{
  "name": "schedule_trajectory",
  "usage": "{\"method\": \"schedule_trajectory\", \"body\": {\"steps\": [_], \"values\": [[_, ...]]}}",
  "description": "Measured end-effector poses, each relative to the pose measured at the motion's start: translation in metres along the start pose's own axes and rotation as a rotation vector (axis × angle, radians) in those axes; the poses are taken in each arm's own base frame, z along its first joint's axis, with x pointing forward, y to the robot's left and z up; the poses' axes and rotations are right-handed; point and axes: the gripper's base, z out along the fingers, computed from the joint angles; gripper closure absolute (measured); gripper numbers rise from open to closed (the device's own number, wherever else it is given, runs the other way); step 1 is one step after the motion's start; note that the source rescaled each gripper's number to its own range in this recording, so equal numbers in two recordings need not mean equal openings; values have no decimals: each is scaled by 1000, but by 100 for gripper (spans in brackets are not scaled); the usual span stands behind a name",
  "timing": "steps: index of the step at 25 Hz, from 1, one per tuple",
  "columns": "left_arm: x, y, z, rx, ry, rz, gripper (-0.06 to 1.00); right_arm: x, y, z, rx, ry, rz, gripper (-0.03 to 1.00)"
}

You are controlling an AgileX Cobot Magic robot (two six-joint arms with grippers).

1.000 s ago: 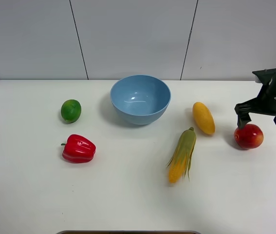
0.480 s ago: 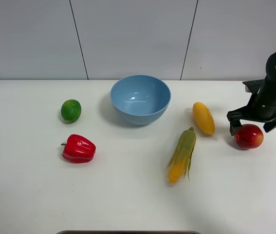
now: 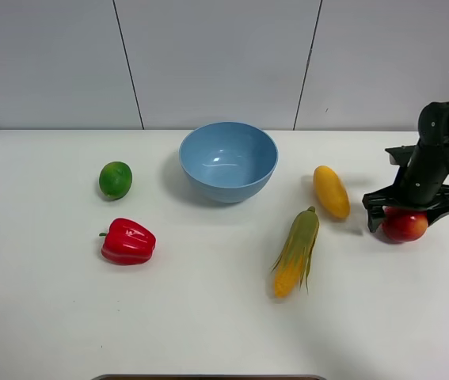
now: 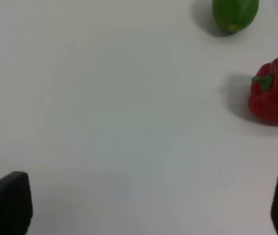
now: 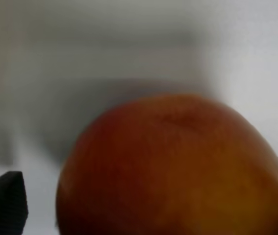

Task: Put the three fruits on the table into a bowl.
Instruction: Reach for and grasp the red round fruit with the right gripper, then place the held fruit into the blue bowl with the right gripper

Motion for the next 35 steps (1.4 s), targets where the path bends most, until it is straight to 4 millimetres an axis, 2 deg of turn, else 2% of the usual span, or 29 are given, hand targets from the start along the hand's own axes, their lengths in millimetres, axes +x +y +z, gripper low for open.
{"method": "schedule_trajectory", "body": {"steps": [6, 8, 20, 35], "values": [[0, 0, 0, 0, 0, 0, -6, -2, 1, 11, -2, 11, -3, -3], [0, 0, 0, 0, 0, 0, -6, -2, 1, 11, -2, 3, -3, 1], [0, 0, 0, 0, 0, 0, -6, -5, 1, 11, -3, -25, -3, 49], [0, 0, 0, 0, 0, 0, -6, -5, 1, 11, -3, -25, -3, 51]]}}
